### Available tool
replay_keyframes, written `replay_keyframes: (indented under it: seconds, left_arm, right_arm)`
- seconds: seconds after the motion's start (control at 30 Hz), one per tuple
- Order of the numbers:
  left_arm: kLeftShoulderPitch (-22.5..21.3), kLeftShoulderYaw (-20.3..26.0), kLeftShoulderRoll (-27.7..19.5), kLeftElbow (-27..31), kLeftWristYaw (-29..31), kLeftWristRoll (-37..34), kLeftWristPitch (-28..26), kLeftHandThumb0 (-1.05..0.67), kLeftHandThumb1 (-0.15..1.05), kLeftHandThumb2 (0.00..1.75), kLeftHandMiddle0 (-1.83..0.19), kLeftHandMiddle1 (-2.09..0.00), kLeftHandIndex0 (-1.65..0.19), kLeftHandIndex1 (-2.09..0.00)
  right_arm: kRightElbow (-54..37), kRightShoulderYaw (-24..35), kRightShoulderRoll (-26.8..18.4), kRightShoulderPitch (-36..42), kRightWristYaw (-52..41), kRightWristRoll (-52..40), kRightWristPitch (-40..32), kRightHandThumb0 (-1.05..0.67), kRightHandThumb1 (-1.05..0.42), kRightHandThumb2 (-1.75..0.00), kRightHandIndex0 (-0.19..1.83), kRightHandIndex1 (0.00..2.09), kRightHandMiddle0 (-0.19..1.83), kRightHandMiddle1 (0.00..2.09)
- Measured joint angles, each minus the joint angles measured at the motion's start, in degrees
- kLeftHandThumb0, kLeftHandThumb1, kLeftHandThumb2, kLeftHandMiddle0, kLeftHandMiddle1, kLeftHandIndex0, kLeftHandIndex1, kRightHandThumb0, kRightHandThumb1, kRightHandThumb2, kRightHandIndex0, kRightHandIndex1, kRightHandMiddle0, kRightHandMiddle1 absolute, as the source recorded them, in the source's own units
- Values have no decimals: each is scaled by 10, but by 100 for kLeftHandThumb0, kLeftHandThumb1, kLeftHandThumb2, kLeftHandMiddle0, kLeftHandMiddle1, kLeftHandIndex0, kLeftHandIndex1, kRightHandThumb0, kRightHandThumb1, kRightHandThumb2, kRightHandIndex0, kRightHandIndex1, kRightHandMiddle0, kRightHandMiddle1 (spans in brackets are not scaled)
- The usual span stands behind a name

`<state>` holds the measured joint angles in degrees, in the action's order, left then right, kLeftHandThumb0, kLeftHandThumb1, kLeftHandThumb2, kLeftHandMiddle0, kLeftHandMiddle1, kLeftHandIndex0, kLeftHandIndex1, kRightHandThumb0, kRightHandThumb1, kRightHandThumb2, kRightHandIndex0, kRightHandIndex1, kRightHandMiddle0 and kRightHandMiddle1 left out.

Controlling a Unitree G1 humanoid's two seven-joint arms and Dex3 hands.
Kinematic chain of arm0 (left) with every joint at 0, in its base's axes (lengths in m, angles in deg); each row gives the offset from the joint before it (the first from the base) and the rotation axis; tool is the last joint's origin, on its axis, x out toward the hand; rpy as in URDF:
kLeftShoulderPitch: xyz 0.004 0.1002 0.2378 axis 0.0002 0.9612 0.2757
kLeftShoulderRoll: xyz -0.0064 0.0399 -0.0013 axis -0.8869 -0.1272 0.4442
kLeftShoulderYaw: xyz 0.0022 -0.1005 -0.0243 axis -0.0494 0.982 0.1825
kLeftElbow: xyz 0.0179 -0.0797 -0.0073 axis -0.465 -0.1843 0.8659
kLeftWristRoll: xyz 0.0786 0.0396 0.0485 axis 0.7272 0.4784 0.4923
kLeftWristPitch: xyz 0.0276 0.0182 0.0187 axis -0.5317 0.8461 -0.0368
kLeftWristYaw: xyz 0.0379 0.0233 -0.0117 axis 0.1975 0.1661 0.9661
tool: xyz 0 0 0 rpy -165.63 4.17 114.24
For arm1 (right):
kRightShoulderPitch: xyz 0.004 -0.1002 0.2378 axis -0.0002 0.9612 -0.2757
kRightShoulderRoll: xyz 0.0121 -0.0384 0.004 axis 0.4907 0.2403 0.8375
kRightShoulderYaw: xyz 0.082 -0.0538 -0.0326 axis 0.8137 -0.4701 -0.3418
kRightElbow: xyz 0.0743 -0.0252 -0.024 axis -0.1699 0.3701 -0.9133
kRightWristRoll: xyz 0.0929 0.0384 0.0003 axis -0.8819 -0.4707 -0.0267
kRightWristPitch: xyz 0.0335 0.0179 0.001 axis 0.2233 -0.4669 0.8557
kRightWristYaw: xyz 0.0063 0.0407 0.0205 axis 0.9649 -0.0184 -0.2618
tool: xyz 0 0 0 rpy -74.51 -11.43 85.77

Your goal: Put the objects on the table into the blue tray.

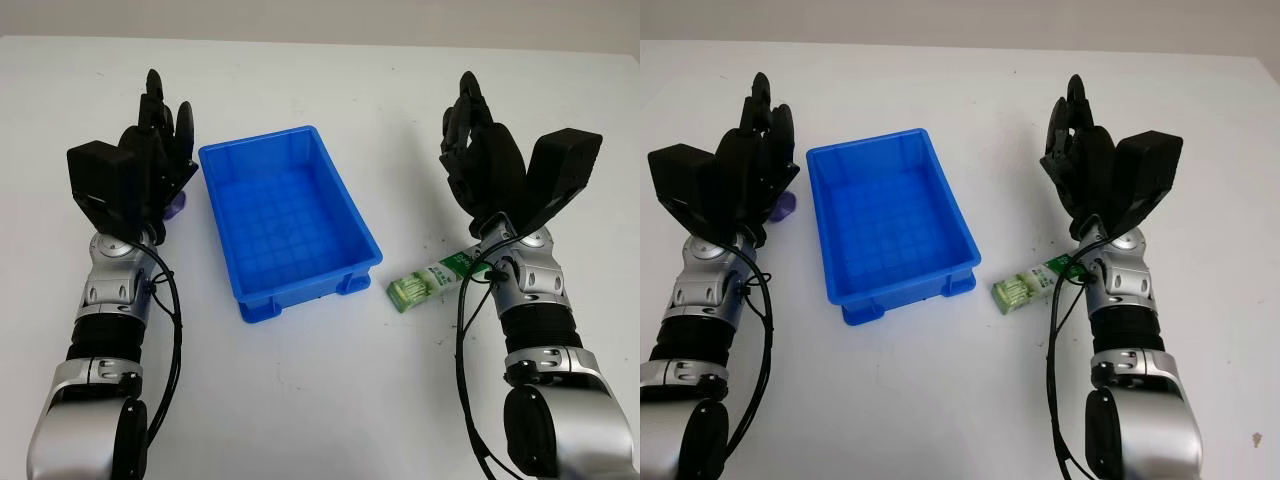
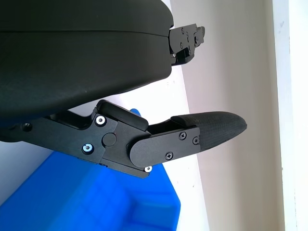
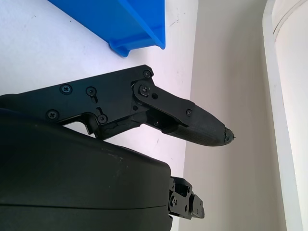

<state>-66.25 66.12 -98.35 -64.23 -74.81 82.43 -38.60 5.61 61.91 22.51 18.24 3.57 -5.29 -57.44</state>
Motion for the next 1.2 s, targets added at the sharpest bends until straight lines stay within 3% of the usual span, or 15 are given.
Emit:
replay_keyframes:
  seconds: [0.4, 0.53, 0.6, 0.7, 0.8, 0.93, 1.0, 1.2]
  left_arm:
    - [-13, -1, 0, -20, 0, 4, 1, -79, 105, 66, 19, 0, 19, 0]
    - [-13, -1, 1, -21, -5, 5, 8, -79, 105, 66, 19, 0, 19, 0]
    - [-12, -1, 1, -21, -8, 6, 11, -80, 105, 66, 19, 0, 19, 0]
    - [-10, 0, 0, -21, -9, 5, 12, -80, 105, 65, 19, 0, 19, 0]
    - [-9, 0, 0, -20, -7, 5, 11, -81, 105, 65, 19, 0, 19, 0]
    - [-9, 0, 1, -20, -5, 4, 12, -79, 105, 65, 19, 0, 19, 0]
    - [-9, 0, 1, -21, -4, 4, 12, -79, 105, 65, 19, 0, 19, 0]
    - [-9, -1, 2, -26, 2, 4, 14, -78, 105, 65, 19, 0, 19, 0]
  right_arm:
    - [19, 0, -5, -7, -23, 1, 0, -72, -105, -77, -19, 0, -19, 0]
    - [-39, 0, -29, 3, -59, -6, -23, -70, -105, -65, -19, 0, -19, 0]
    - [-90, -3, -55, 11, -76, 0, -28, -68, -105, -56, -19, 0, -19, 0]
    - [-172, -14, -110, 26, -99, 31, -47, -72, -105, -25, -7, 7, -4, 8]
    - [-262, -30, -176, 56, -142, 66, -67, -62, -94, -8, 1, 10, 4, 10]
    - [-387, -53, -262, 112, -183, 149, -60, -58, -79, -3, 17, 14, 20, 10]
    - [-430, -61, -299, 143, -192, 198, -22, -61, -76, -4, 23, 14, 27, 9]
    - [-501, -65, -362, 220, -233, 251, 40, -50, -70, -5, 23, 9, 30, 6]
